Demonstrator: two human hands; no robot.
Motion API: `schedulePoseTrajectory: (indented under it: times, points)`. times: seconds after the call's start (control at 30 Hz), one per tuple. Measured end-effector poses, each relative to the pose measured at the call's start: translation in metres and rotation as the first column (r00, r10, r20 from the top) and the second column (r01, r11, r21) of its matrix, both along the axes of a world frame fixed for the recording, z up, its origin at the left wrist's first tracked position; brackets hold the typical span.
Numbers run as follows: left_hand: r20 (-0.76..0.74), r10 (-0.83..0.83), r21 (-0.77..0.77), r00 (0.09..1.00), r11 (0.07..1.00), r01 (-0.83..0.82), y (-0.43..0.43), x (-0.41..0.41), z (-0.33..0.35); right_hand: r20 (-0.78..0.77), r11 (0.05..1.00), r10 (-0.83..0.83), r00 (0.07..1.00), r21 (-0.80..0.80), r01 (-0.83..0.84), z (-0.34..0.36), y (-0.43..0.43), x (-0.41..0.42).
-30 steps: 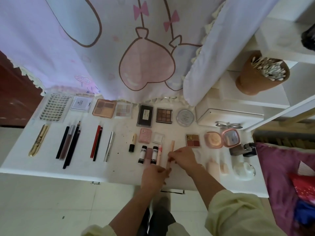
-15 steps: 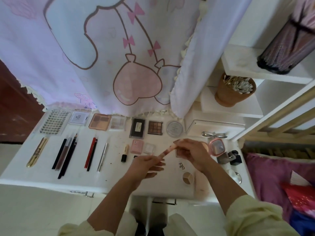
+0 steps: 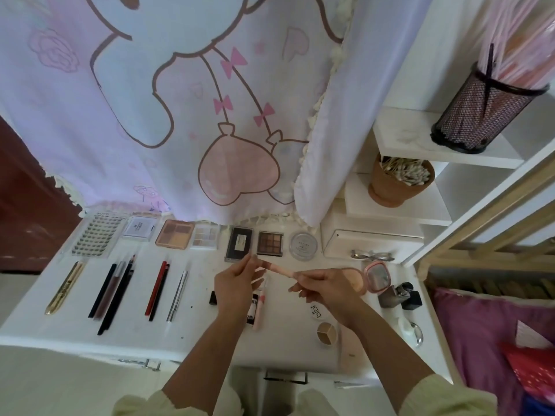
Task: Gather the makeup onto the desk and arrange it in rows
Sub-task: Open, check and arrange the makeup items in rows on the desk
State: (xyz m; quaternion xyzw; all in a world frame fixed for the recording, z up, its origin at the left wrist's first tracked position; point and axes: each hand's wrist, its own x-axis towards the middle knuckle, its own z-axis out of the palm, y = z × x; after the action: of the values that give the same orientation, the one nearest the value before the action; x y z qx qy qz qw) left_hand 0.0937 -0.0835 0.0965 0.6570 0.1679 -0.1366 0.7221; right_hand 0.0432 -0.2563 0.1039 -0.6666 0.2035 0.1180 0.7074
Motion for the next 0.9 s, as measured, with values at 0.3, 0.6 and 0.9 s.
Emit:
schedulePoseTrajectory:
  times: [0.3, 0.6, 0.9]
  points:
    - [0.005, -0.07, -0.125, 0.998, 0.99, 0.07, -0.001, 0.011, 0.012, -0.006, 0.992, 0.129, 0.992, -0.003, -0.129, 0.01, 0.008, 0.001]
    - [-0.115, -0.181, -0.275, 0.977, 0.951, 0.143, 0.006, 0.017, 0.012, 0.104, 0.911, 0.207, 0.973, -0.382, -0.153, 0.019, 0.02, 0.005]
    - [-0.142, -0.288, -0.37, 0.947, 0.903, 0.219, 0.017, 0.022, 0.015, 0.186, 0.854, 0.232, 0.955, -0.51, -0.108, 0.048, 0.005, 0.024]
